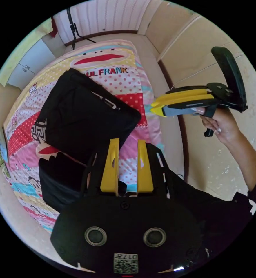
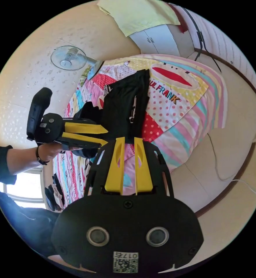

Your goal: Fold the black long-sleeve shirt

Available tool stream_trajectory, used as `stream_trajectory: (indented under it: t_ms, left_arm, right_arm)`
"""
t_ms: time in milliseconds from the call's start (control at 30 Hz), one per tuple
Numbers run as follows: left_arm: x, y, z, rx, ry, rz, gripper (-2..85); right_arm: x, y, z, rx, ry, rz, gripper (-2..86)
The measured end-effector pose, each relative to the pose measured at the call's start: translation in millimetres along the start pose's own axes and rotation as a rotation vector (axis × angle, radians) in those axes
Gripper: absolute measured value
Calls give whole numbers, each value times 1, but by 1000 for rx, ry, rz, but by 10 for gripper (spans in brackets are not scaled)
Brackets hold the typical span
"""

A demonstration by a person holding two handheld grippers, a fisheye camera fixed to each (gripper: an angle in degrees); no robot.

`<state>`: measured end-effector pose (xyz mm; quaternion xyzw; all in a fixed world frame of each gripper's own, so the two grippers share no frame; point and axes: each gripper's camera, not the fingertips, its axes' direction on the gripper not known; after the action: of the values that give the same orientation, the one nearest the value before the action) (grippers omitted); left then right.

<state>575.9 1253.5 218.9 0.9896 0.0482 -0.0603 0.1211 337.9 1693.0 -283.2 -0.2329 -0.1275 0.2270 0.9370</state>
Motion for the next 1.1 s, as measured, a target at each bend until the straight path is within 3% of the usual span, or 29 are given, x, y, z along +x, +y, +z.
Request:
stream_trajectory:
  t_ms: [167,300,533,700,900,1100]
  left_arm:
    - [14,-38,27,-148,-57,-11,88]
    - [25,-44,33,-188,-104,-36,69]
    - [16,-3,-3,-126,85,-220,36]
    - [42,87,-77,49,119,-311,23]
    - [89,222,-191,341,198,-425,2]
    - [166,350,-313,705,153,-371,-1]
  right_arm:
    - [-6,-40,45,-159,129,-132,57]
    - [-7,-46,65,-204,206,-98,51]
    - [-1,-20,26,7,-91,102,19]
    - [-20,2,-40,167,-364,15,12]
    - [-98,15,-136,205,-479,-362,10]
    - [-173,41,-234,437,-777,-617,9]
